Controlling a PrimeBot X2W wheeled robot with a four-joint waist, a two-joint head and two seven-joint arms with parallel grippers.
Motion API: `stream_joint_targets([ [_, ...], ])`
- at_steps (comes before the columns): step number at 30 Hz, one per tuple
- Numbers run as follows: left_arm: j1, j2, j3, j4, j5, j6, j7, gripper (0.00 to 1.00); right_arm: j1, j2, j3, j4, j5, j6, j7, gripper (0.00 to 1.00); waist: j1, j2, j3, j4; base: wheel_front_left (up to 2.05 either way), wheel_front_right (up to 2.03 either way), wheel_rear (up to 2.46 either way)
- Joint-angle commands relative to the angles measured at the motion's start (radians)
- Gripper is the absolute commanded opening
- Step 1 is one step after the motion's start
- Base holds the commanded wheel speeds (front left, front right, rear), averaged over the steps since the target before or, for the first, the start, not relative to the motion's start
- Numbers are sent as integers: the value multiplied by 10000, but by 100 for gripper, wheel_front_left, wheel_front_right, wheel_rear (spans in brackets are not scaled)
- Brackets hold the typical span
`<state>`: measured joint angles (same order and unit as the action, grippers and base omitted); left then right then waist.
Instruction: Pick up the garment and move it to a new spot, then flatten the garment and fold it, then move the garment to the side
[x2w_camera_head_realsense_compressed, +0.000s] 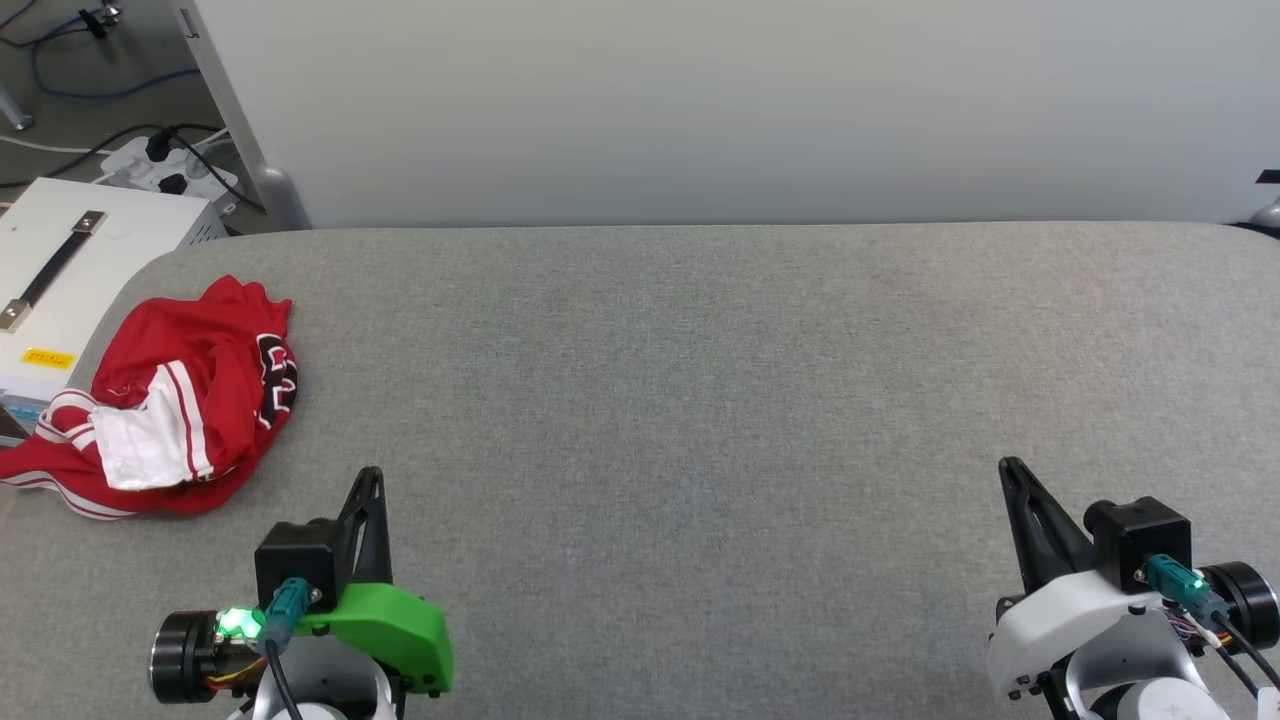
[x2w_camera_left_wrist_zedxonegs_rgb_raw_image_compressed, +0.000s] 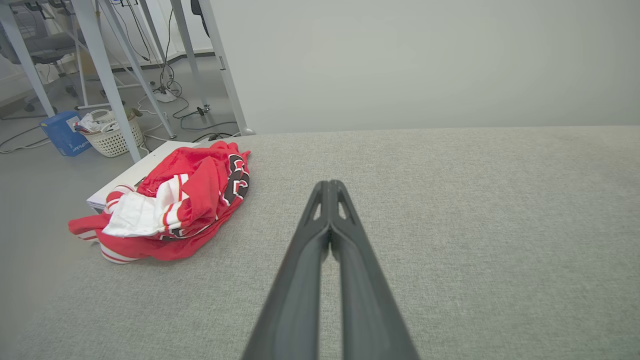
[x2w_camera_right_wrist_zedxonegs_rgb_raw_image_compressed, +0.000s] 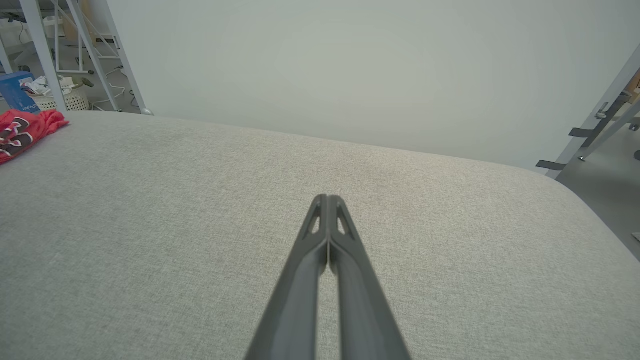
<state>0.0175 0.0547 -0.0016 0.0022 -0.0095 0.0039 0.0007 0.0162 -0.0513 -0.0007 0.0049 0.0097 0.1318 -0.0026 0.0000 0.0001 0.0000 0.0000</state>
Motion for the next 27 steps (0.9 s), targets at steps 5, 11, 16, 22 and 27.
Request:
stream_joint_targets([
  [5, -175, -45, 16, -22, 95, -39, -7, 0, -162, 11, 7, -49, -97, -11, 26, 0, 0, -1, 0, 0, 0, 0, 0],
  [11, -175, -45, 16, -22, 95, -39, -7, 0, -162, 11, 7, -49, -97, -11, 26, 0, 0, -1, 0, 0, 0, 0, 0],
  [16, -175, -45, 16, -22, 95, -39, -7, 0, -162, 11, 7, -49, -97, -11, 26, 0, 0, -1, 0, 0, 0, 0, 0],
  [22, -175, -45, 16, -22, 95, -39, -7, 0, -162, 11, 7, -49, -97, -11, 26, 0, 0, -1, 0, 0, 0, 0, 0],
  [27, -175, -45, 16, -22, 95, -39, -7, 0, -162, 11, 7, -49, -97, -11, 26, 0, 0, -1, 0, 0, 0, 0, 0],
])
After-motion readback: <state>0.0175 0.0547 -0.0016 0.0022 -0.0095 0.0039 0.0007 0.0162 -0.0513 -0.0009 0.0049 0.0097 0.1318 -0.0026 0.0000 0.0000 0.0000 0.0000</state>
